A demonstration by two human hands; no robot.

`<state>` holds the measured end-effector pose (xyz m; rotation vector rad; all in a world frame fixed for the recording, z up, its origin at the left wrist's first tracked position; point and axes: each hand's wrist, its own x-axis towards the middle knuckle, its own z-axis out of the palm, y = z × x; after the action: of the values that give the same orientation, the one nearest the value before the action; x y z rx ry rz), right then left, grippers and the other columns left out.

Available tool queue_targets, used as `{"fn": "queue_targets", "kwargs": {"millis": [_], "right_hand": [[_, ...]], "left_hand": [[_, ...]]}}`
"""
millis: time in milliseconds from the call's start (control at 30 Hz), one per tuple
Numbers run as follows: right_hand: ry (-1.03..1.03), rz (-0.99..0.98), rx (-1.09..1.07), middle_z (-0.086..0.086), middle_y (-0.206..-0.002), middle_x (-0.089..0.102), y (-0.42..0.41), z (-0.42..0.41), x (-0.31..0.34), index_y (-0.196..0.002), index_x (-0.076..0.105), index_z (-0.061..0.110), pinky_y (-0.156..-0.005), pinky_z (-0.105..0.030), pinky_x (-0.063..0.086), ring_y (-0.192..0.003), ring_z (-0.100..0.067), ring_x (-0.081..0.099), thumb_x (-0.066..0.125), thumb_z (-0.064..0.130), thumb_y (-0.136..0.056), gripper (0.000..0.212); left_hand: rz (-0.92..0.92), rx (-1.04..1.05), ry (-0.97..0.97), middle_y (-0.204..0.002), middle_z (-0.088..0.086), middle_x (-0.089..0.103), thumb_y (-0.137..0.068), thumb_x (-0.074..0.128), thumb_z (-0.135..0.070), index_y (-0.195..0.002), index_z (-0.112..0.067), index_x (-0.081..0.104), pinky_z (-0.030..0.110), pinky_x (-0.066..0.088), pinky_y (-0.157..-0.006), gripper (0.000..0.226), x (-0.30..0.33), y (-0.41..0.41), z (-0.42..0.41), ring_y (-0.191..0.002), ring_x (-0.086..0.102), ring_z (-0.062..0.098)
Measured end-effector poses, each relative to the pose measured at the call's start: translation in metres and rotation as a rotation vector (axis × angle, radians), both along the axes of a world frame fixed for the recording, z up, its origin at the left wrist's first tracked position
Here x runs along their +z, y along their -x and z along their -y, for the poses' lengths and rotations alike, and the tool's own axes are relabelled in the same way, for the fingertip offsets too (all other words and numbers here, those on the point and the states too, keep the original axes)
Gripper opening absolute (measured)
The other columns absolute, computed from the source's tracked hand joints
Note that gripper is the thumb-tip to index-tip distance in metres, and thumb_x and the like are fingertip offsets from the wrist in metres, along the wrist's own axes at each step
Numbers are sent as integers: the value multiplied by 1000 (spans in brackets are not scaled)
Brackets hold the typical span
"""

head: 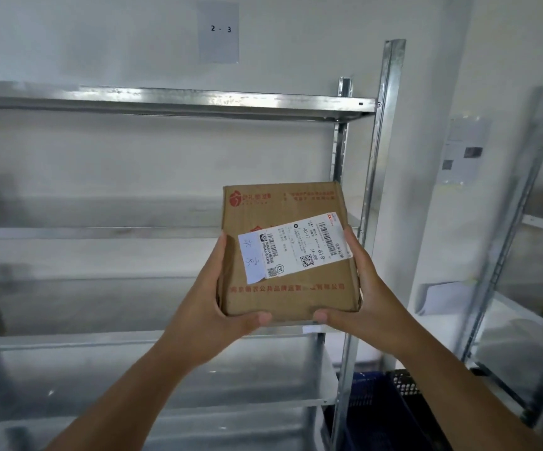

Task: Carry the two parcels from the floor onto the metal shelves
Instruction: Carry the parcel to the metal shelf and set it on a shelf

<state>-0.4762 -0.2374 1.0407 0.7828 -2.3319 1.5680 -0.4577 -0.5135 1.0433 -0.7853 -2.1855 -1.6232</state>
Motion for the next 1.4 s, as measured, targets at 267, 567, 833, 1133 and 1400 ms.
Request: {"fn": "queue_targets", "kwargs": {"millis": [267, 567, 833, 1133, 1400], "right_hand": [[-5, -4, 20, 35, -154, 38, 110, -11, 2, -148, 5, 72, -91, -9, 54, -129, 21, 51, 93, 27, -74, 123], [40, 21, 73, 19, -160, 44, 260, -56, 21, -161, 7, 56, -104, -39, 60, -141, -7, 54, 88, 46, -67, 124], [30, 15, 39, 13, -163, 42, 371, -72, 51, -163, 8, 52, -115, -49, 51, -148, -15, 48, 86, 55, -69, 122], [114, 109, -46, 17, -143, 58, 451, -60, 77, -164, 18, 43, -103, -33, 56, -127, -3, 60, 75, 26, -97, 90], [137, 253, -157, 8, -131, 55, 486, -43, 94, -165, 20, 32, -68, -13, 50, -92, 3, 59, 63, 33, -104, 75]], "left_hand": [[-9, 30, 11, -142, -36, 59, -78, 84, 12, -156, -51, 17, 14, 56, -93, 121, 1, 105, -14, -135, 58, -5], [-54, 36, 13, -145, -25, 62, -81, 81, 7, -151, -54, 30, 27, 63, -87, 106, 27, 237, -70, -135, 61, 5], [-48, 66, 29, -152, -13, 59, -94, 72, 4, -161, -43, 24, 43, 56, -108, 95, 56, 345, -91, -139, 60, 13], [46, 42, 21, -144, -16, 65, -95, 77, -12, -155, -37, 39, 26, 58, -104, 75, 85, 440, -85, -130, 66, 3], [270, 121, 43, -132, -17, 63, -97, 73, -28, -147, -31, 46, 29, 44, -109, 57, 100, 494, -85, -127, 60, 10]]}}
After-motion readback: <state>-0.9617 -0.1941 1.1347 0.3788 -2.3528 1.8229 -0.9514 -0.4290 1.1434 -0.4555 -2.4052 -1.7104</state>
